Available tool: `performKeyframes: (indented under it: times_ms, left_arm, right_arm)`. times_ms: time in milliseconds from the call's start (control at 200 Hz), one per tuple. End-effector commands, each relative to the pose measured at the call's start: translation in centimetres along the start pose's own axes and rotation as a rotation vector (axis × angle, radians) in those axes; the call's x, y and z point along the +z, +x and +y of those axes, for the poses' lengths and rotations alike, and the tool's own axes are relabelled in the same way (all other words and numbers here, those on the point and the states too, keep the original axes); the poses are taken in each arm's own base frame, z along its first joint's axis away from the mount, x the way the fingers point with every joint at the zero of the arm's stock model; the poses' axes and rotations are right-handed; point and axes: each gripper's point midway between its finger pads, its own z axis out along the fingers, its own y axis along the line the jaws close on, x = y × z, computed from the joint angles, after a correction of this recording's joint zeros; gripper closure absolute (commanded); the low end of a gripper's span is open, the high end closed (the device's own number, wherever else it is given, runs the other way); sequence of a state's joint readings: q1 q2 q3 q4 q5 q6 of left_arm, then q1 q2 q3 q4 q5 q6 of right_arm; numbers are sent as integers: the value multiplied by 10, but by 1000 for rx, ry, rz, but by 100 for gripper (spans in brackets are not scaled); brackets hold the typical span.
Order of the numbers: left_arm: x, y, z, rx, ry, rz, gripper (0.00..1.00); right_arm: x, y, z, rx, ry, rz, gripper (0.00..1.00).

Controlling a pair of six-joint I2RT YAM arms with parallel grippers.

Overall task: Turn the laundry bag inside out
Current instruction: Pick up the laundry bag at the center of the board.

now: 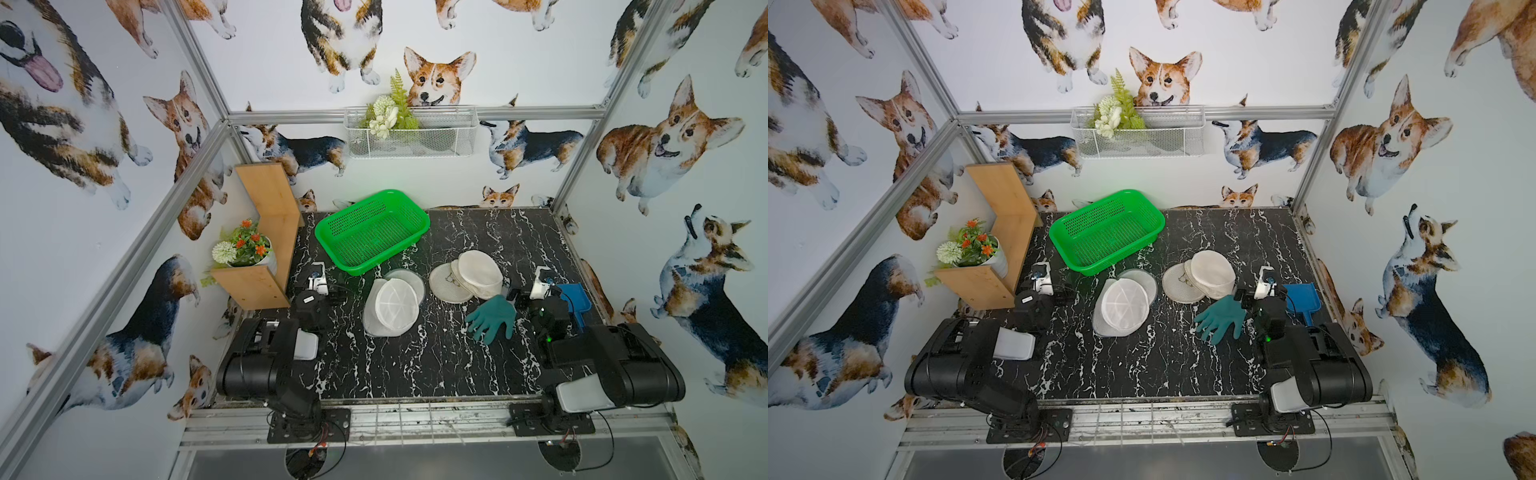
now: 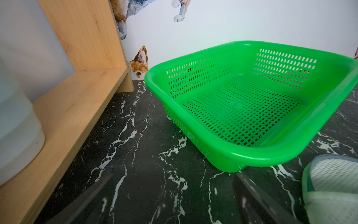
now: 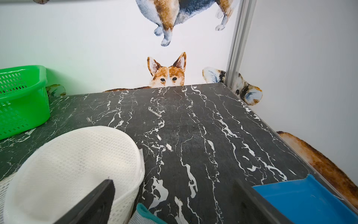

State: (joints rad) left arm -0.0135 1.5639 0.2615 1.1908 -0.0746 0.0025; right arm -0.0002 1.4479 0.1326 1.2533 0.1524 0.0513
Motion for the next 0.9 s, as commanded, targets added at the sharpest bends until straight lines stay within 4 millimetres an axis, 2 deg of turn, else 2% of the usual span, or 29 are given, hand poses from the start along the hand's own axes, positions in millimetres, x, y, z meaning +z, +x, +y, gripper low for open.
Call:
performKeyframes:
  times_ms: [0,285,390,495,626,666,711,781,891]
  left_arm:
    - [2,-4,-1,-3,3,-10,0]
    - [1,-5,0,-4,1,-14,0]
    - [-2,-6,12,-30,-65,-19,0]
    - [-6,-13,12,-30,-67,-36,0]
    - [-18,-39,14,-30,-65,-54,0]
    - [-21,-51,17,-32,-81,-59,0]
    - [-23,-64,26,-52,-128,-56,0]
    - [-26,-81,45,-106,-234,-30,0]
    - [-35,-98,74,-209,-395,40,0]
  right_arm:
    - [0,-7,2,6,-8,-27,0]
    - [0,-7,2,7,-9,-28,0]
    - [0,-7,2,4,-11,-29,0]
    - [-9,-20,-4,19,33,-72,0]
    - [-25,-50,-1,17,25,-125,0]
    - [-32,-70,-5,72,38,-166,0]
    - [-34,-81,-15,168,95,-151,0]
    - [-39,-86,-28,267,167,-90,0]
    - [-45,-79,-26,406,156,1,0]
